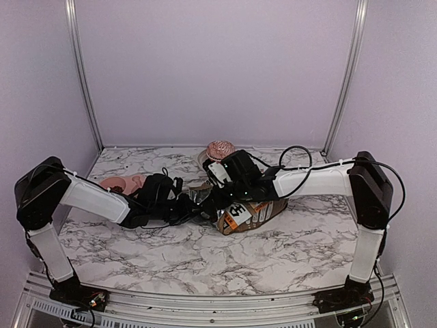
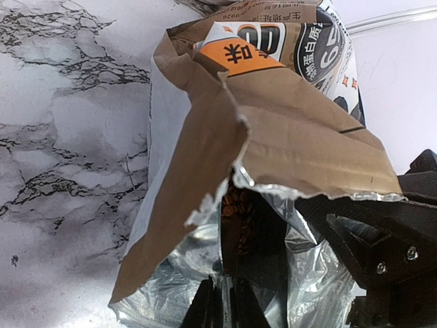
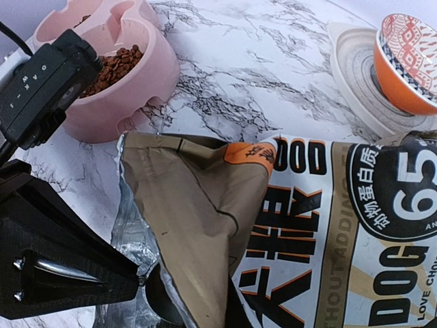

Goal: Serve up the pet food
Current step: Insert the spatula into the pet food bag.

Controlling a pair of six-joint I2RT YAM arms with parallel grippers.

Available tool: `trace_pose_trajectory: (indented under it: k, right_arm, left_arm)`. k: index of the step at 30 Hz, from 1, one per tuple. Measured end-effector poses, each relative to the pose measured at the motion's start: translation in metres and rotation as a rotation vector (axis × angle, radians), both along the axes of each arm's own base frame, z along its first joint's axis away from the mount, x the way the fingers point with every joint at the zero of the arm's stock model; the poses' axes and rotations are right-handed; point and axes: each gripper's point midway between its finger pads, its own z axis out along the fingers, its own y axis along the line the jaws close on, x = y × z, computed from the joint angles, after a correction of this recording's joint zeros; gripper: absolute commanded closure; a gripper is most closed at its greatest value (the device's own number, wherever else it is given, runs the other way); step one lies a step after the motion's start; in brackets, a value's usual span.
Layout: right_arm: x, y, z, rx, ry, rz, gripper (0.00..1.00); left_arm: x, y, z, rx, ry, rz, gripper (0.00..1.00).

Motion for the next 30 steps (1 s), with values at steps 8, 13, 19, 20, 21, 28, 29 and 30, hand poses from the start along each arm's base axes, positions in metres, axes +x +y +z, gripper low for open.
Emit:
trace_pose_trajectory:
  k: [8, 13, 19, 20, 21, 28, 29, 30]
  right_arm:
    - [0.001, -0.001, 0.000, 0.000, 0.001, -0.002, 1.00]
    - [0.001, -0.001, 0.000, 0.001, 0.002, -0.002, 1.00]
    - [0.001, -0.001, -0.001, -0.001, 0.004, -0.002, 1.00]
    - [0.001, -0.001, -0.001, -0.002, 0.004, -0.002, 1.00]
    - [0.001, -0.001, -0.001, -0.002, 0.004, -0.002, 1.00]
    - [0.001, -0.002, -0.001, -0.002, 0.005, -0.003, 1.00]
    - [0.001, -0.002, -0.001, -0.002, 0.005, -0.004, 1.00]
    - [0.001, -0.002, -0.001, -0.002, 0.005, -0.003, 1.00]
  left_arm:
    - [0.002, -0.004, -0.003, -0.027, 0.008, -0.002, 1.00]
    - [0.005, -0.007, -0.004, -0.033, 0.005, -0.007, 1.00]
    - [0.008, -0.013, -0.006, -0.038, -0.001, -0.019, 1.00]
    - [0.009, -0.013, -0.006, -0.037, -0.003, -0.020, 1.00]
    - [0.009, -0.013, -0.006, -0.037, -0.004, -0.022, 1.00]
    - [0.009, -0.013, -0.005, -0.029, -0.020, -0.038, 1.00]
    - [0.009, -0.013, -0.005, -0.028, -0.023, -0.041, 1.00]
    - [0.009, -0.012, -0.005, -0.027, -0.026, -0.044, 1.00]
